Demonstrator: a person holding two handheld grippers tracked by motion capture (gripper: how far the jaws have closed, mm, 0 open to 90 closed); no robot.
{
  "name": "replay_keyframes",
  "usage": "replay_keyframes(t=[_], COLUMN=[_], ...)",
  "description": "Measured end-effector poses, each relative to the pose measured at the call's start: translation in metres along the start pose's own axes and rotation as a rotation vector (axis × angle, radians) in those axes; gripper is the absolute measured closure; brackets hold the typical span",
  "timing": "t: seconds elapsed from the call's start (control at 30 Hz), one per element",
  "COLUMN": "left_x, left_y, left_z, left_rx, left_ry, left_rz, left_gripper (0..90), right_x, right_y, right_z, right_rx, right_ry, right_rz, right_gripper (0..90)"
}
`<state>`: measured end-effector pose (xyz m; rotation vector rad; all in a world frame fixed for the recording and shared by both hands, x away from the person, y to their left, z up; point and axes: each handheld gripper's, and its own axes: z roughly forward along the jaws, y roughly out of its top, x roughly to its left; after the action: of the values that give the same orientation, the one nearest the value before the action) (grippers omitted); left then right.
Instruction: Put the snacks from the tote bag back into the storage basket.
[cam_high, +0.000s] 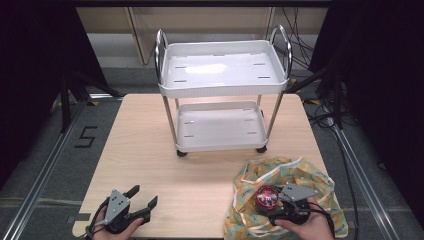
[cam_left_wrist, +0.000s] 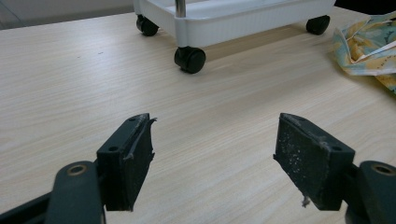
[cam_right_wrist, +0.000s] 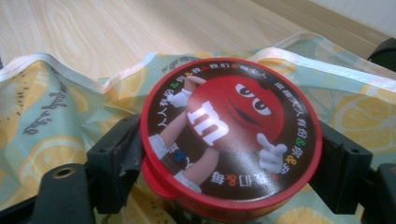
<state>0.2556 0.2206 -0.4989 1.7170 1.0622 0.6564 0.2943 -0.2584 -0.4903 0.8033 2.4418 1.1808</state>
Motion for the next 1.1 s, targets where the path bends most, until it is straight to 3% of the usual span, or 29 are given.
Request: replay_keyframes(t=[0.27,0.83,1.03,1.1], left_x=[0.0004,0.0003,0.0001,0.0004], left_y=[-0.0001,-0.0001,-0.0002,-0.0001], left_z=[0.0001,0.0,0.0,0.0], left_rx=[0.001,0.007,0.005,0.0], left_ry=[-0.006,-0.007,-0.007,-0.009], left_rz=[0.008,0.006,0.004,0.008], left_gripper=[27.1,27.2,27.2,27.2], right_x=[-0.0008,0.0,-0.0004,0.0005], right_y=[-0.0009,0.0005,0.0017,0.002], right_z=[0.0007,-0.0028,-0.0041,-0.005], right_rx=[-0.009,-0.027,-0.029,-0.051], right_ry=[-0.003,-0.01,-0.007,-0.023], right_rz=[-0.007,0.039,0.031,0.048], right_gripper=[25.9,26.1,26.1,26.1])
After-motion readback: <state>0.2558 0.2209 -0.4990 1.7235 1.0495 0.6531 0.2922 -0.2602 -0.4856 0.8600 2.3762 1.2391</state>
